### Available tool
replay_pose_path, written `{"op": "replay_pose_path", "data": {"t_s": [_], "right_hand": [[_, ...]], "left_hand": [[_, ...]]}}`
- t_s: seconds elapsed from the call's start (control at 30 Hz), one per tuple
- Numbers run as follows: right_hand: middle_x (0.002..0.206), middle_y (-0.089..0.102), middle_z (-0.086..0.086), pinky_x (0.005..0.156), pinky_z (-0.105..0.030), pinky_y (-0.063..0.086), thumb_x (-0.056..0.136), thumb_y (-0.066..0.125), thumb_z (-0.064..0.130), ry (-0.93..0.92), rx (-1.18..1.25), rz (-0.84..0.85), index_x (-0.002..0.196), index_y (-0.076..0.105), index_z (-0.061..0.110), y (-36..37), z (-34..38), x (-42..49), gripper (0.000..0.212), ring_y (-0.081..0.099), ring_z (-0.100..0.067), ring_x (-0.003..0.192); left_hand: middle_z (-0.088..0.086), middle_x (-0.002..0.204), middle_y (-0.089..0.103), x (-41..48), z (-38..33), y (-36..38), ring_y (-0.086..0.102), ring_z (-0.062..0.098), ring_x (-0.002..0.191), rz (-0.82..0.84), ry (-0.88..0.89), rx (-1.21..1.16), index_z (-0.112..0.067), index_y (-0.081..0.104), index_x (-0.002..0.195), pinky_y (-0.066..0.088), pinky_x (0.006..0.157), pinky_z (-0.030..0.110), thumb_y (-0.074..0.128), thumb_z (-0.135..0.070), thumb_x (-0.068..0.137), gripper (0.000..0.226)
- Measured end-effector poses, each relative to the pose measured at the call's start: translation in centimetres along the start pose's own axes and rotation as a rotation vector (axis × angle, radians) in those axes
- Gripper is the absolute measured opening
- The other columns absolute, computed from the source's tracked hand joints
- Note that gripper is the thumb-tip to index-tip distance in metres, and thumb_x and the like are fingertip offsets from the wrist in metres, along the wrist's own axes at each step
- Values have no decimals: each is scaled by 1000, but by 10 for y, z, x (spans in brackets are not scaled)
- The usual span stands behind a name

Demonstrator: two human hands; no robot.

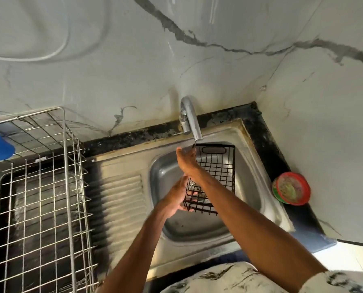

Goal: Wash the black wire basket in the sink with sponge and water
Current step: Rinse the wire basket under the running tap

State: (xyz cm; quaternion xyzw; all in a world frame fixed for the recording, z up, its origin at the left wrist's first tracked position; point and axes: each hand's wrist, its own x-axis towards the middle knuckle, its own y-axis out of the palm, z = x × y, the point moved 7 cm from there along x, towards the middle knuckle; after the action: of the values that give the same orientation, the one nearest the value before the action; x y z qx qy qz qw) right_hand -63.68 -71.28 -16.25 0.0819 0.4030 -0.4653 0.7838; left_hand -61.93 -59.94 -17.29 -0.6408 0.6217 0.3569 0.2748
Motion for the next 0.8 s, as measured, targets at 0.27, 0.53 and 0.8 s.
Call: {"op": "replay_pose_path", "data": {"t_s": [0.27, 0.53, 0.8], "right_hand": [[145, 46, -16, 96, -35, 42, 107, 27, 50, 33, 33, -86, 152, 35, 3, -28, 14, 32, 66, 53, -27, 123], [80, 54, -8, 49, -23, 42, 93, 50, 5, -110, -381, -48, 82, 55, 5, -22, 10, 26, 12, 57, -20, 67], [104, 75, -20, 92, -41, 59, 94, 60, 0, -153, -170, 2, 100, 74, -2, -73, -5, 53, 15, 73, -28, 96]], "left_hand": [[7, 159, 40, -15, -9, 0, 62, 14, 104, -39, 66, 126, -48, 16, 161, 50, 99, 63, 17, -71, 103, 63], [8, 169, 23, -32, -4, -3, 53, 32, 133, -152, -124, 52, -45, 20, 161, 57, 90, 60, 20, -67, 105, 60], [13, 167, 26, -52, -6, -15, 43, 40, 141, -133, -194, 110, -37, 29, 159, 58, 85, 56, 26, -67, 104, 62]]}}
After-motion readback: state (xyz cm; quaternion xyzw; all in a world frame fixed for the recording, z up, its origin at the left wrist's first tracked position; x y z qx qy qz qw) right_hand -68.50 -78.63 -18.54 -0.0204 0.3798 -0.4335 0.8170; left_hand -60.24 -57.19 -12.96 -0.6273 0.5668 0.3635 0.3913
